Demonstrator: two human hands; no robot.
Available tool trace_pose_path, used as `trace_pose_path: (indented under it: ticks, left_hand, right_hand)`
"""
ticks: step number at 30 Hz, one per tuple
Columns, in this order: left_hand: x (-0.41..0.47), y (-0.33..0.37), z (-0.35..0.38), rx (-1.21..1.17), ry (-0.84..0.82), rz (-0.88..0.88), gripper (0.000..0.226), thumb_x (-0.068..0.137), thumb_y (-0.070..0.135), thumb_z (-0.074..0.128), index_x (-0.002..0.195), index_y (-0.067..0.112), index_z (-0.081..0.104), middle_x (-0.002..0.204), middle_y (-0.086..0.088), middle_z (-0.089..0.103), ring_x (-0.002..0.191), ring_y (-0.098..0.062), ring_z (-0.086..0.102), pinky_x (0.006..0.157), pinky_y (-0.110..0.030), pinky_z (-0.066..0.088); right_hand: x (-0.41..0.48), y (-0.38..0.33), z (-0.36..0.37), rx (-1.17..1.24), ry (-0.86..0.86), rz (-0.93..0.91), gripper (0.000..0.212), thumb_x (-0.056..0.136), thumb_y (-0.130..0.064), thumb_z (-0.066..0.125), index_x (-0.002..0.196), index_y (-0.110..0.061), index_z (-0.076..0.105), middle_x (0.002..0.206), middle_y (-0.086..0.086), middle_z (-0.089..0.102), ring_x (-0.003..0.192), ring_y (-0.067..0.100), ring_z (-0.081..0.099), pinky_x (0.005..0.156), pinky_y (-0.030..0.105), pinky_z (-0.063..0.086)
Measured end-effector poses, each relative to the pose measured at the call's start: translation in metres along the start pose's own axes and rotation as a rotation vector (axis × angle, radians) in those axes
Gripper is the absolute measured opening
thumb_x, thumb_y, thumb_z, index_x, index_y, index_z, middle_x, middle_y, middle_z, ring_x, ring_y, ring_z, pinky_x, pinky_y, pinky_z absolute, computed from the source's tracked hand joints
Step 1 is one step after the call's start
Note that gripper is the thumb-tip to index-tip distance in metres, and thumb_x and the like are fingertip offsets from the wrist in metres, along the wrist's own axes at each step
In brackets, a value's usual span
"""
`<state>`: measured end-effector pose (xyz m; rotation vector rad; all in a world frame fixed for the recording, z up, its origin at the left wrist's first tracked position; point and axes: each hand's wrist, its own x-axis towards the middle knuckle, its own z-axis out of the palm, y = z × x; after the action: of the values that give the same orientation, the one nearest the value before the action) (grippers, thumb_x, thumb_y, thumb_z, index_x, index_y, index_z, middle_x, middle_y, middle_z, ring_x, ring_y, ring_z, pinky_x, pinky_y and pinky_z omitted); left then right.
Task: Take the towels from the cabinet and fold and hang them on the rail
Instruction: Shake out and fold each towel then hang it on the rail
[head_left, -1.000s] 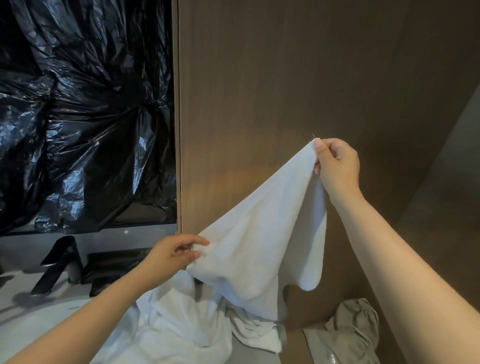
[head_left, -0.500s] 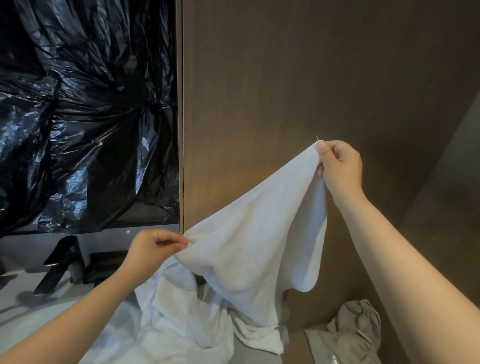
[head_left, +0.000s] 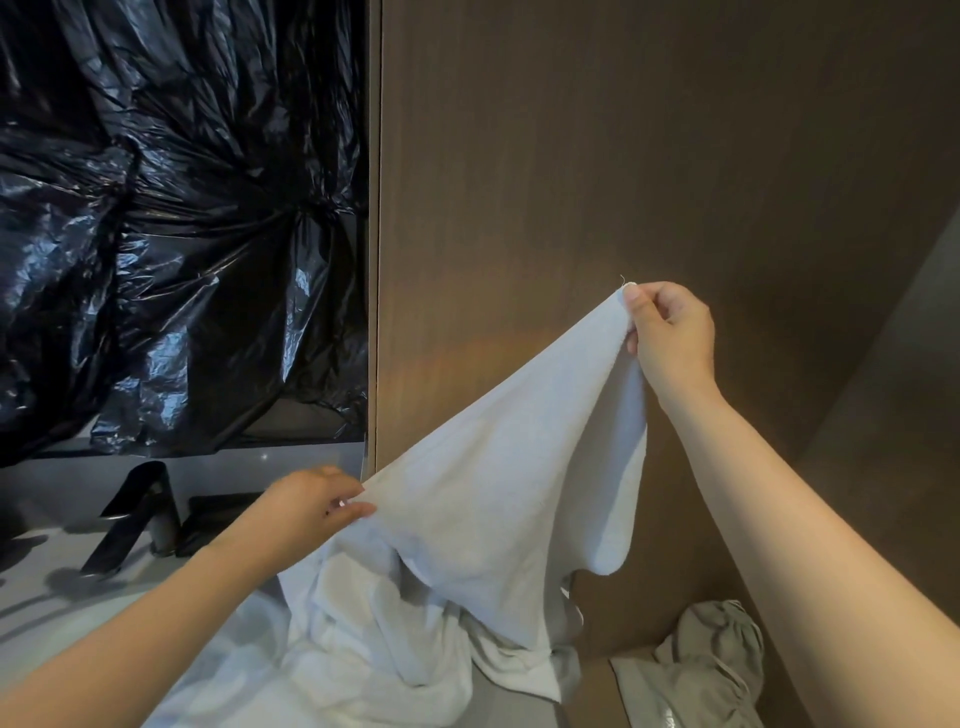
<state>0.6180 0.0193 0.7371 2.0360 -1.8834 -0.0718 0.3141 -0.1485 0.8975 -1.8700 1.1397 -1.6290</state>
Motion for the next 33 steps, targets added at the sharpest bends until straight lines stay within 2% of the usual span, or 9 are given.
trace_pose_path:
  ticks: [2,9,12,14,16,20,24,27,33]
  left_hand:
    - [0.003,0.001,-0.007,0.172,-0.029,0.018,0.029,0.098,0.048,0.045,0.09,0.024,0.059,0.095,0.006,0.058,0.084,-0.01,0.057,0.074,-0.023,0.045]
    - [0.003,0.003,-0.036,0.208,-0.003,0.018,0.035,0.097,0.048,0.047,0.07,0.025,0.047,0.076,0.006,0.058,0.072,-0.01,0.055,0.068,-0.026,0.046]
    - [0.002,0.007,-0.033,-0.026,0.238,-0.006,0.041,0.09,0.037,0.065,0.057,0.021,0.047,0.058,0.004,0.051,0.057,-0.014,0.05,0.057,-0.029,0.041]
    - [0.003,0.009,-0.025,-0.309,0.407,-0.173,0.038,0.084,0.031,0.073,0.054,0.016,0.057,0.05,0.002,0.053,0.051,-0.015,0.051,0.051,-0.026,0.04]
    - [0.007,0.013,-0.017,-0.429,0.475,-0.282,0.03,0.082,0.03,0.076,0.057,0.017,0.064,0.053,0.002,0.06,0.053,-0.016,0.056,0.052,-0.027,0.046]
    - [0.016,0.019,-0.013,-0.459,0.534,-0.26,0.013,0.081,0.021,0.076,0.075,0.02,0.065,0.065,0.003,0.064,0.062,-0.014,0.06,0.059,-0.026,0.051]
    - [0.031,0.022,-0.031,-0.457,0.541,-0.204,0.013,0.088,0.017,0.069,0.101,0.017,0.069,0.075,0.004,0.066,0.069,-0.009,0.061,0.064,-0.018,0.045]
    - [0.044,0.03,-0.052,-0.387,0.599,-0.173,0.009,0.096,0.018,0.057,0.095,0.017,0.065,0.072,0.004,0.061,0.064,-0.009,0.056,0.055,-0.019,0.037]
    - [0.067,0.052,-0.098,-0.625,0.77,-0.281,0.013,0.101,0.025,0.043,0.104,0.015,0.051,0.081,-0.003,0.055,0.071,-0.014,0.052,0.058,-0.028,0.041]
  right_hand:
    - [-0.001,0.0,0.001,0.003,0.0,0.006,0.025,0.1,-0.033,0.051,0.092,-0.013,0.065,0.076,0.0,0.06,0.069,0.009,0.056,0.052,0.001,0.04]
    - [-0.005,0.009,-0.006,-0.023,0.017,0.036,0.027,0.1,-0.033,0.051,0.089,-0.013,0.064,0.074,-0.001,0.059,0.07,0.009,0.055,0.061,0.011,0.042]
    - [-0.004,0.014,-0.012,-0.013,0.036,0.055,0.026,0.1,-0.033,0.051,0.09,-0.013,0.065,0.073,0.001,0.059,0.072,0.011,0.057,0.067,0.017,0.044]
    - [-0.003,0.016,-0.015,-0.005,0.043,0.063,0.026,0.1,-0.033,0.052,0.091,-0.012,0.065,0.076,0.001,0.059,0.077,0.013,0.058,0.069,0.019,0.045]
    - [-0.003,0.017,-0.016,-0.011,0.051,0.062,0.027,0.099,-0.034,0.052,0.091,-0.012,0.065,0.076,0.0,0.059,0.078,0.013,0.058,0.07,0.018,0.045]
    - [0.003,0.016,-0.022,-0.02,0.109,0.056,0.027,0.099,-0.036,0.051,0.094,-0.013,0.066,0.083,-0.003,0.061,0.083,0.011,0.06,0.071,0.018,0.046]
    - [0.013,0.014,-0.033,-0.023,0.149,0.036,0.027,0.098,-0.039,0.053,0.094,-0.016,0.067,0.084,-0.004,0.063,0.083,0.012,0.062,0.075,0.023,0.051]
    - [0.019,0.011,-0.039,-0.008,0.165,0.032,0.028,0.097,-0.04,0.055,0.086,-0.017,0.067,0.075,-0.003,0.063,0.073,0.009,0.061,0.069,0.02,0.049]
    - [0.033,0.004,-0.057,0.02,0.068,0.077,0.023,0.092,-0.031,0.064,0.076,-0.016,0.069,0.062,-0.005,0.066,0.058,0.001,0.06,0.064,0.021,0.045]
